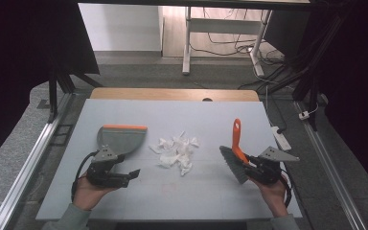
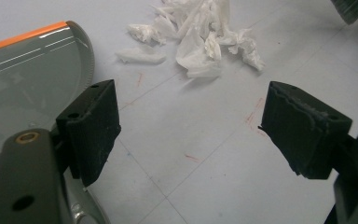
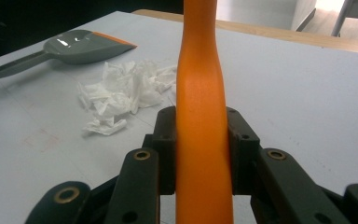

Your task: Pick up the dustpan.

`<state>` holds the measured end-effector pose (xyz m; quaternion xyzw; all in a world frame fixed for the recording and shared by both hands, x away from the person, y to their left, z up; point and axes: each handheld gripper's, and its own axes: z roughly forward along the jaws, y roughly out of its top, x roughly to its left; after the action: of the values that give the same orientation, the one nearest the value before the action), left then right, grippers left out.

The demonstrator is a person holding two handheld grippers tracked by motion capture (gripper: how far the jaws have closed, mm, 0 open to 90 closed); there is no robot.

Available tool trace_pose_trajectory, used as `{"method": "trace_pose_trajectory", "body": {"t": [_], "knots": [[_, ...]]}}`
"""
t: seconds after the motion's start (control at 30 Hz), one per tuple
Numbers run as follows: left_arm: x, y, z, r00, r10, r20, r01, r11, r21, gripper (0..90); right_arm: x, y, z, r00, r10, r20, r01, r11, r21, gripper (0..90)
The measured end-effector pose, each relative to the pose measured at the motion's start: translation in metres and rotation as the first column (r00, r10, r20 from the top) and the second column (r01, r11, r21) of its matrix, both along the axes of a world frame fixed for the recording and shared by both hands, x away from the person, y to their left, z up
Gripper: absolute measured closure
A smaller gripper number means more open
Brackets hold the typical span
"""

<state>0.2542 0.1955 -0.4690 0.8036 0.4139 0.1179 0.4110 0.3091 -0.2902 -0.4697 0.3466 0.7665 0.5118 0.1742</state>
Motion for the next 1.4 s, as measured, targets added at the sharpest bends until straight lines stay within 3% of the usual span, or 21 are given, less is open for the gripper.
{"method": "trace_pose_trajectory", "body": {"t": [0.07,0.27,0.47,0.5,0.67,0.73,0.77,0.8,0.83,0.93,0.97,1.03,1.3,1.4], "knots": [[0.000,-0.001,0.001,1.0000,0.003,0.000,-0.003,0.9998,0.019,20.3,0.000,0.000,0.000,1.0000,0.005,-0.006,-0.005,1.000,0.012,69.6],[0.004,-0.002,0.004,0.9983,0.032,-0.049,-0.029,0.9979,0.058,20.4,-0.001,0.000,0.002,1.0000,0.008,-0.006,-0.008,1.000,0.020,69.7],[0.016,-0.001,0.015,0.9900,0.085,-0.112,-0.072,0.9907,0.116,20.7,-0.002,0.000,0.004,1.0000,0.004,-0.003,-0.004,1.000,0.029,69.6],[0.022,0.002,0.018,0.9841,0.129,-0.122,-0.115,0.9865,0.116,20.7,-0.001,0.000,0.004,1.0000,0.007,0.000,-0.007,1.000,0.030,69.6],[0.029,0.010,0.020,0.9777,0.169,-0.125,-0.159,0.9838,0.082,20.1,-0.001,0.000,0.003,1.0000,0.002,-0.001,-0.002,1.000,0.021,69.6],[0.030,0.015,0.019,0.9736,0.201,-0.108,-0.194,0.9782,0.075,20.6,-0.001,0.000,0.003,1.0000,-0.007,0.001,0.007,1.000,0.024,69.6],[0.031,0.017,0.018,0.9703,0.217,-0.107,-0.210,0.9751,0.071,20.4,-0.001,0.001,0.004,1.0000,-0.006,0.001,0.006,1.000,0.029,69.6],[0.034,0.022,0.016,0.9609,0.249,-0.120,-0.242,0.9675,0.074,19.7,-0.001,0.001,0.004,1.0000,-0.003,0.001,0.003,1.000,0.030,69.6],[0.034,0.022,0.016,0.9609,0.249,-0.120,-0.242,0.9675,0.074,19.3,-0.002,0.001,0.004,1.0000,-0.002,0.002,0.002,1.000,0.030,69.6],[0.034,0.031,0.012,0.9450,0.300,-0.130,-0.292,0.9533,0.076,17.3,-0.002,0.002,0.004,1.0000,-0.002,0.002,0.002,1.000,0.023,69.6],[0.034,0.031,0.012,0.9450,0.300,-0.130,-0.292,0.9533,0.076,17.1,-0.002,0.002,0.004,1.0000,-0.002,0.002,0.002,1.000,0.023,69.6],[0.035,0.035,0.009,0.9360,0.320,-0.145,-0.313,0.9470,0.071,17.3,-0.002,0.002,0.004,1.0000,0.000,0.004,0.000,1.000,0.017,69.6],[0.041,0.042,-0.005,0.8917,0.403,-0.206,-0.390,0.9151,0.104,11.6,-0.001,0.001,0.003,1.0000,-0.009,0.003,0.009,1.000,0.011,69.6],[0.044,0.045,-0.012,0.8787,0.413,-0.240,-0.403,0.9107,0.091,11.3,-0.001,0.002,0.002,1.0000,-0.007,0.000,0.007,1.000,0.009,69.6]]}}
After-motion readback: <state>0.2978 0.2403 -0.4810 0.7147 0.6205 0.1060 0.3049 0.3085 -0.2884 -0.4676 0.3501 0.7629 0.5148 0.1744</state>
